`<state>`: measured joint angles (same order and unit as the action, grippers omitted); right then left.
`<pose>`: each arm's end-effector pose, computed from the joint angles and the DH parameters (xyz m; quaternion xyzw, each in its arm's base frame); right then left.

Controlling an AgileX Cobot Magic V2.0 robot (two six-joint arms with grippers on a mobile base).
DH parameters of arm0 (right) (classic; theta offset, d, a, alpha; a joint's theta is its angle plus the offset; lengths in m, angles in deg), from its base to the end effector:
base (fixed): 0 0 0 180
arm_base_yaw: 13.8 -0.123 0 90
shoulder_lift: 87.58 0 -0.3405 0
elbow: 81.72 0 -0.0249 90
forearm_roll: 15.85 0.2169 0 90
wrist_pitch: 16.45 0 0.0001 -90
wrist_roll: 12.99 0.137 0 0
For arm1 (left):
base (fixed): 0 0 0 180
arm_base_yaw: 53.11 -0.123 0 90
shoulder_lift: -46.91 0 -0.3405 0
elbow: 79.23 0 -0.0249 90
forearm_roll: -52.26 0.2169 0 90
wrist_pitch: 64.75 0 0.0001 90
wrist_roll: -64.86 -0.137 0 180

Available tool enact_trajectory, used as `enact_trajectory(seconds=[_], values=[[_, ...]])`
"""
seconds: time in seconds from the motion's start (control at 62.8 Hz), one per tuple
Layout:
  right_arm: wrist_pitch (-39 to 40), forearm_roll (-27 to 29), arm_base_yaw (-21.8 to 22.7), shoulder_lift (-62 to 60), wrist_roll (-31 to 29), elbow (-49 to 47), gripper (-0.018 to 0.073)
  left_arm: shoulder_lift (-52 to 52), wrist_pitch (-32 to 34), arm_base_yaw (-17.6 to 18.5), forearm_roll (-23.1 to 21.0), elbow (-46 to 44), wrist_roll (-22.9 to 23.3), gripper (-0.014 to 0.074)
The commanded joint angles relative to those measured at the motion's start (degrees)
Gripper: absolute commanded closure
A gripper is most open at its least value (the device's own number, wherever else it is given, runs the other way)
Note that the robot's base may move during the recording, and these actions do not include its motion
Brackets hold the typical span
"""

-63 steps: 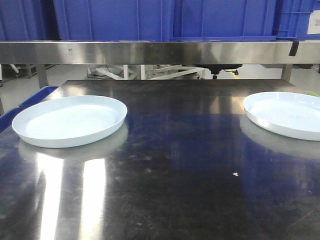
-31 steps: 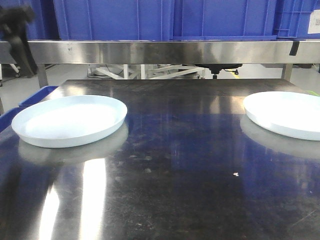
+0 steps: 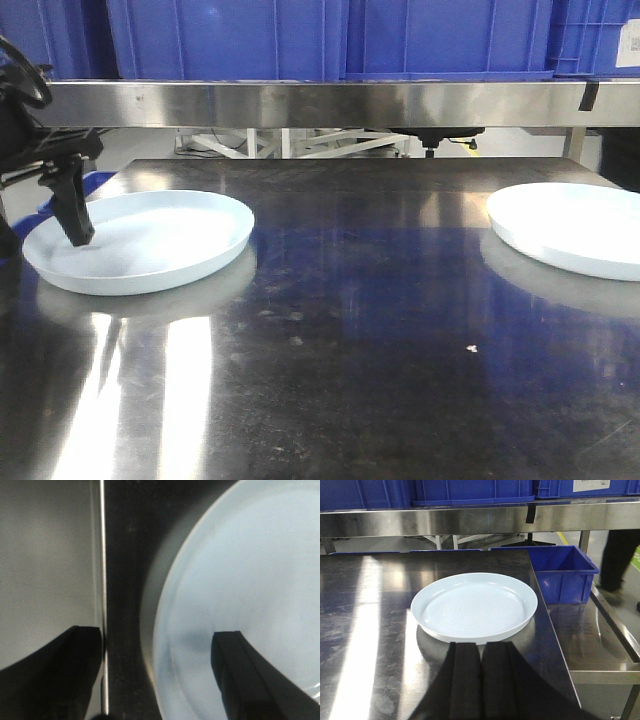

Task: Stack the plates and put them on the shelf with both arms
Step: 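Lower the left gripper onto the rim of the white plate, then grip the plate rim with the left gripper and carry it toward the other plate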

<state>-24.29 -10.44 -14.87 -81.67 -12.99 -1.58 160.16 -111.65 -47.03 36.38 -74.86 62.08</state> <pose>0.0126 0.0020 0.1885 0.0230 0.7301 0.0430 0.6816 0.3714 -0.0671 0.2287 -0.0039 0.9846 -0.1164 0.1301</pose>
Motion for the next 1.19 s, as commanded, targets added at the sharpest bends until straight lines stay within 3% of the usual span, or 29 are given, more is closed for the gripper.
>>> enact_trajectory(seconds=[0.0,0.334,0.621,0.955,1.178], values=[[4.77,-0.48,0.03,-1.23,0.0,-0.89,0.0503,-2.58,1.37,0.26,-0.68,-1.88,-0.15,0.0129],[4.77,-0.48,0.03,-1.23,0.0,-0.89,0.0503,-2.58,1.03,0.26,-0.87,-1.88,-0.15,0.0516],[4.77,-0.48,0.03,-1.23,0.0,-0.89,0.0503,-2.81,-0.68,0.26,-0.87,-2.51,-0.15,0.0506],[4.77,-0.48,0.03,-1.23,0.0,-0.89,0.0503,-8.33,-6.7,0.26,-2.11,-10.8,-0.26,0.0506],[4.71,-0.48,0.03,-1.23,0.0,-0.89,0.0503,-14.83,-10.11,2.67,-7.5,-10.93,-6.33,0.0507]])
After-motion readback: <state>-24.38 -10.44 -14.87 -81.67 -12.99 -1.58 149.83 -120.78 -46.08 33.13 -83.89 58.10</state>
